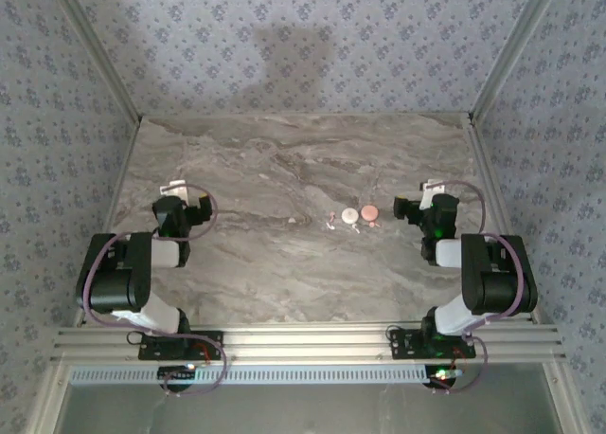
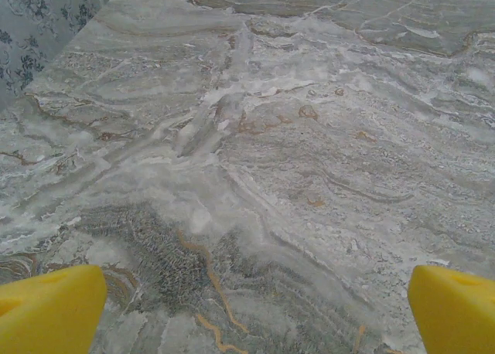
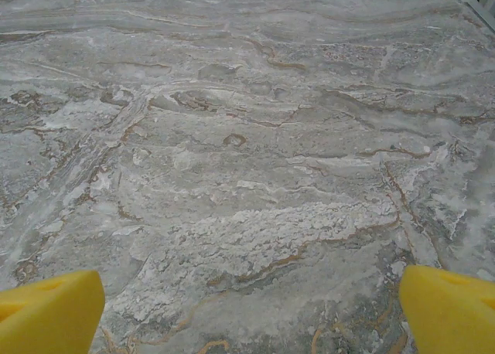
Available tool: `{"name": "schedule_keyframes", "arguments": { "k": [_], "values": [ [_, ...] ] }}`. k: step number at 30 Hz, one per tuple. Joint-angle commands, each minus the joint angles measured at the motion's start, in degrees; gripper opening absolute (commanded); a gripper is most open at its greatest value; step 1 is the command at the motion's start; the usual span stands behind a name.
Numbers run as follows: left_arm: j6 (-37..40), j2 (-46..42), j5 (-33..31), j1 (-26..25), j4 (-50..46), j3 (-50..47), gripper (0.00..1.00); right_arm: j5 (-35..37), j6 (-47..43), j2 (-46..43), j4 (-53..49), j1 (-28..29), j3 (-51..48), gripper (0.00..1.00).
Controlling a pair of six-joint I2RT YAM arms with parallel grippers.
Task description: Insert the wireless bluetooth earbuds into the charging case
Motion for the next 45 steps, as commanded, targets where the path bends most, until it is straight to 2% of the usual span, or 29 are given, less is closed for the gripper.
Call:
{"name": "schedule_keyframes", "arguments": {
  "k": [1,13,17,19,20,22,23,25,26,27,28,45],
  "values": [
    [0.2,-0.6,0.6,0.1,0.7,1.3,1.0,0.8,-0.9,0.2,1.4,0.1,0.7,1.0],
    [0.3,-0.6,0.6,0.1,0.6,1.3,1.0,2.7,-0.4,0.1,1.4,0.4,0.6,1.0],
    [0.2,-0.6,0.7,0.1,0.6,1.3,1.0,-0.2,-0.6,0.1,1.8,-0.4,0.4,0.98],
    [0.2,-0.6,0.6,0.1,0.6,1.3,1.0,-0.3,-0.3,0.0,2.0,-0.6,0.3,0.65],
    [0.2,-0.6,0.6,0.2,0.6,1.3,1.0,-0.2,-0.3,0.0,1.9,-0.7,0.4,0.53],
    [0.2,-0.6,0.6,0.1,0.6,1.3,1.0,-0.1,-0.3,0.1,1.7,-0.6,0.5,0.22],
    [0.2,-0.6,0.6,0.1,0.6,1.3,1.0,0.0,-0.3,0.1,1.6,-0.5,0.5,0.14],
    [0.2,-0.6,0.6,0.1,0.6,1.3,1.0,0.2,-0.4,0.1,1.6,-0.4,0.6,0.12],
    [0.2,-0.6,0.6,0.1,0.6,1.3,1.0,0.2,-0.4,0.1,1.5,-0.4,0.6,0.17],
    [0.2,-0.6,0.6,0.1,0.6,1.3,0.99,0.3,-0.5,0.1,1.5,-0.4,0.7,0.97],
    [0.2,-0.6,0.6,0.1,0.6,1.3,1.0,0.6,-0.6,0.1,1.2,-0.2,0.8,1.0],
    [0.2,-0.6,0.6,0.2,0.6,1.3,1.0,0.8,-0.7,0.1,1.2,-0.1,0.8,1.0]
  ]
}}
